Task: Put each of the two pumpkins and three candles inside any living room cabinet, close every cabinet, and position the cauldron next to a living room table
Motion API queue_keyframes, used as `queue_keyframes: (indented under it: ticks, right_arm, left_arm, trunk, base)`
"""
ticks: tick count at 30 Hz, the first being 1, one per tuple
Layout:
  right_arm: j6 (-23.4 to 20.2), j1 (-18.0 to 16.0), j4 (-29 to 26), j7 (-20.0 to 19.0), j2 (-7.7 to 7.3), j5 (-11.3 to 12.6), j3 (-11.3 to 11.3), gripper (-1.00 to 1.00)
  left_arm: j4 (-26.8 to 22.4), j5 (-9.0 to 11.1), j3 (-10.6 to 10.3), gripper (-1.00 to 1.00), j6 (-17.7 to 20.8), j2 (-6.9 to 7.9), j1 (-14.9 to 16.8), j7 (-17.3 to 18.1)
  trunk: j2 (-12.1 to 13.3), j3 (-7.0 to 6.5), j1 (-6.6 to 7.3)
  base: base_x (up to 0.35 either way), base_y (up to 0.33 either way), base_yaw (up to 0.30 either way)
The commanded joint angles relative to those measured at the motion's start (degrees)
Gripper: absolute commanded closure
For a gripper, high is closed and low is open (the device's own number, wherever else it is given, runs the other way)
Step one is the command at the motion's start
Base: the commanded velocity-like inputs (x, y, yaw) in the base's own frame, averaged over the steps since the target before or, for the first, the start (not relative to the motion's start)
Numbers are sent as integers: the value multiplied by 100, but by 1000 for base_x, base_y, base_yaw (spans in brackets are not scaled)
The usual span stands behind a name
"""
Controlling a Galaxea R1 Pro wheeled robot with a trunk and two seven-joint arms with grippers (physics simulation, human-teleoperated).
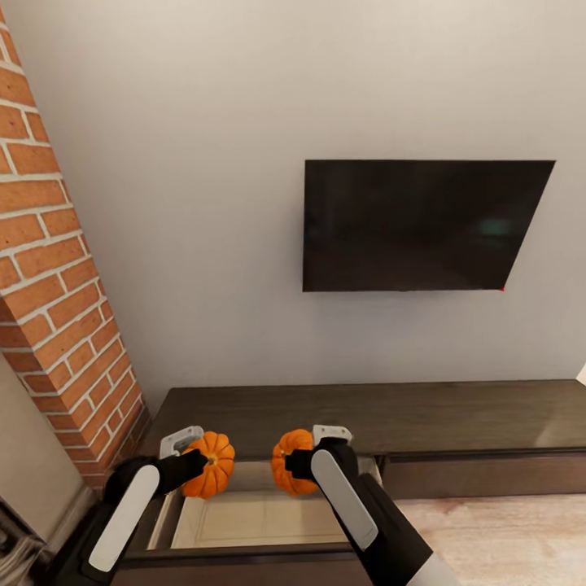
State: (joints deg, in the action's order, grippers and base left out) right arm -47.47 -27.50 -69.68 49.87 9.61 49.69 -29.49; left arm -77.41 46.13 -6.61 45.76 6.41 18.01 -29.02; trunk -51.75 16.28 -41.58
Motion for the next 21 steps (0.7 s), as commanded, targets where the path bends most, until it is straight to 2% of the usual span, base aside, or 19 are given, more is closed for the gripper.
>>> queue_keyframes:
  ticks: [1,3,6,19,21]
  right_arm:
    - [-2,-1,30,-20,-1,-27,-69,100]
    - [0,-1,172,-66,4,-38,-220,100]
    - [4,-6,402,-88,35,-57,-333,100]
    - [42,-11,433,-88,39,-56,-332,100]
    - [32,-98,440,-74,39,-42,-326,100]
  left_arm:
    - [10,-35,-59,100,-33,-9,1,-7]
    - [51,-35,-127,100,-106,-23,1,-8]
    - [95,-34,-161,100,-147,-30,1,-8]
    - [146,-26,-176,100,-147,-34,1,1]
    - [172,-31,-180,100,-146,-34,1,-3]
  trunk:
    - [-42,18,-23]
    - [-122,54,-66]
    - [-243,108,-132]
    - [-764,341,-418]
    - [-844,377,-462]
  base:
    - [0,0,0]
    - [0,0,0]
    - [0,0,0]
    - [0,0,0]
    - [0,0,0]
